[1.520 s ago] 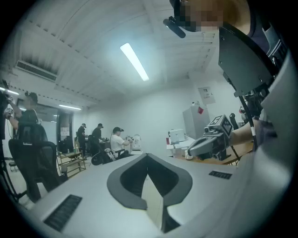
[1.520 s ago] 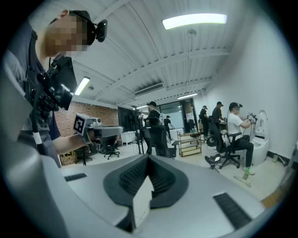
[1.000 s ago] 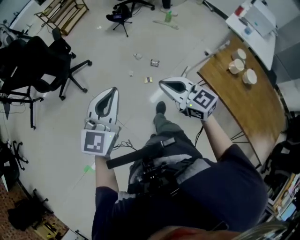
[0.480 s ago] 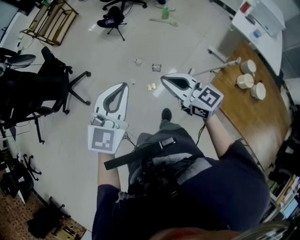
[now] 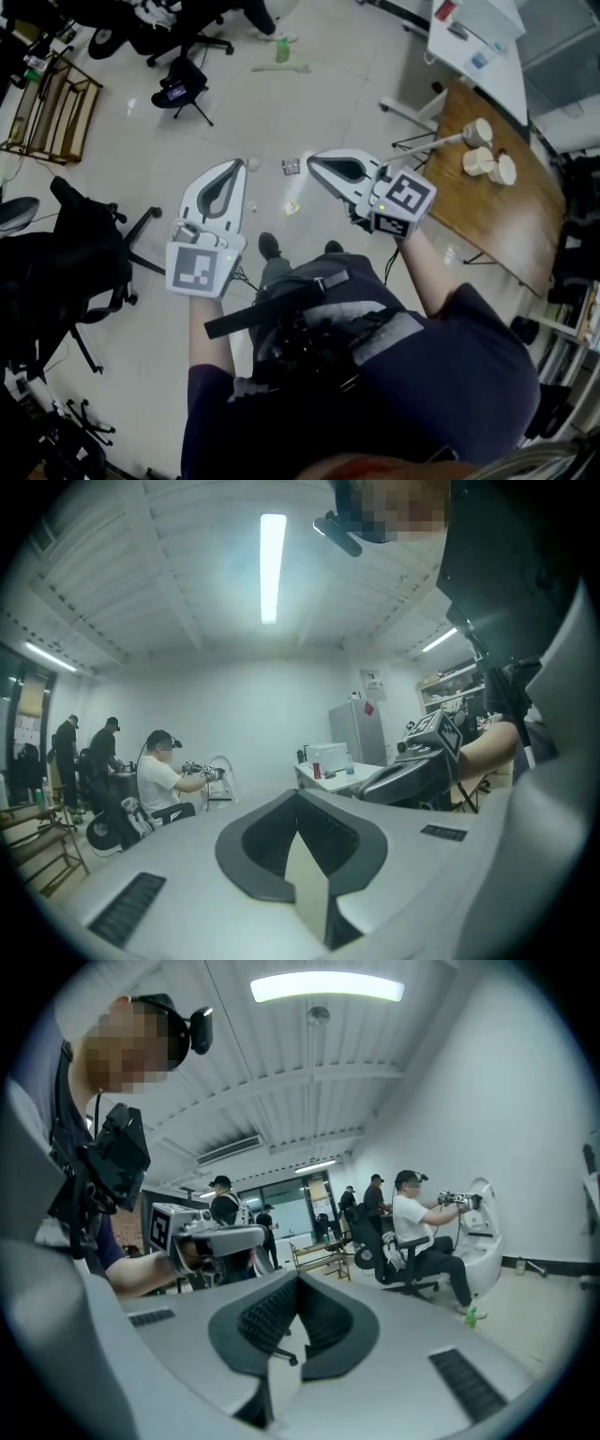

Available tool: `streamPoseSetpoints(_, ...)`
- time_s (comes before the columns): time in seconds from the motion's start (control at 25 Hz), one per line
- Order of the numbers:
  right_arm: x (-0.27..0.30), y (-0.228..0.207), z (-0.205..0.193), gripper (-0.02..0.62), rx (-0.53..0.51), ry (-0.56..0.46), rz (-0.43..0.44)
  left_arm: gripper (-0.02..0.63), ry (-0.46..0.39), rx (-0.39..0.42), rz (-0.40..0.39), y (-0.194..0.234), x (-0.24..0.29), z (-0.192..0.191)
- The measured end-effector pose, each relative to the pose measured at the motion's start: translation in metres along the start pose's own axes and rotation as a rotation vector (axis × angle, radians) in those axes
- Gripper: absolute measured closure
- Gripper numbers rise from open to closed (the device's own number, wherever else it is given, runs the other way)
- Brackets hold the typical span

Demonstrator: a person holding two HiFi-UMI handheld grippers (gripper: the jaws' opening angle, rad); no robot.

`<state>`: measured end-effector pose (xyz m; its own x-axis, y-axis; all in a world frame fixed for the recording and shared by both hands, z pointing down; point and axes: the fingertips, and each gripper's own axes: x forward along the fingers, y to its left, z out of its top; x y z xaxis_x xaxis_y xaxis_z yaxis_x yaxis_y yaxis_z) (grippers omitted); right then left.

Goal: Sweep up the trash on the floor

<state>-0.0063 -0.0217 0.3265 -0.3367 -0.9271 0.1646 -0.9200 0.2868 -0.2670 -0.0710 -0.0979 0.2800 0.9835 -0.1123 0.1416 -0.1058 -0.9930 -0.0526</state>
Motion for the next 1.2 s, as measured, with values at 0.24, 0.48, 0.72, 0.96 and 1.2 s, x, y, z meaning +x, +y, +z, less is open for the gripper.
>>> streamPoseSetpoints(0.24, 0.022, -0.038, 0.044, 0.578, -0.067, -0.055, -0.265, 0.606, -0.054, 0.033, -0.24, 0.042, 0.059, 0.021)
streamPoseSetpoints(0.48, -0.029, -0.078, 0.074, 0.578, -0.121, -0.09, -0.511, 0.606, -0.095, 0.049, -0.457, 0.013, 0.118, 0.038)
streamPoseSetpoints(0.72, -0.134, -0.119, 0.079, 0.578, -0.12, -0.129, -0.777, 0.606, -0.092, 0.14, -0.657, -0.05, 0.168, 0.063)
streamPoseSetpoints(0.96, -0.22, -0.176, 0.064, 0.577, -0.07, -0.132, -0.918, 0.606, -0.07, 0.18, -0.715, -0.097, 0.233, 0.076)
streamPoseSetpoints(1.2, -0.27, -0.234, 0.05, 0.548, -0.082, -0.108, -0.956, 0.606, -0.032, 0.187, -0.783, -0.16, 0.303, 0.066)
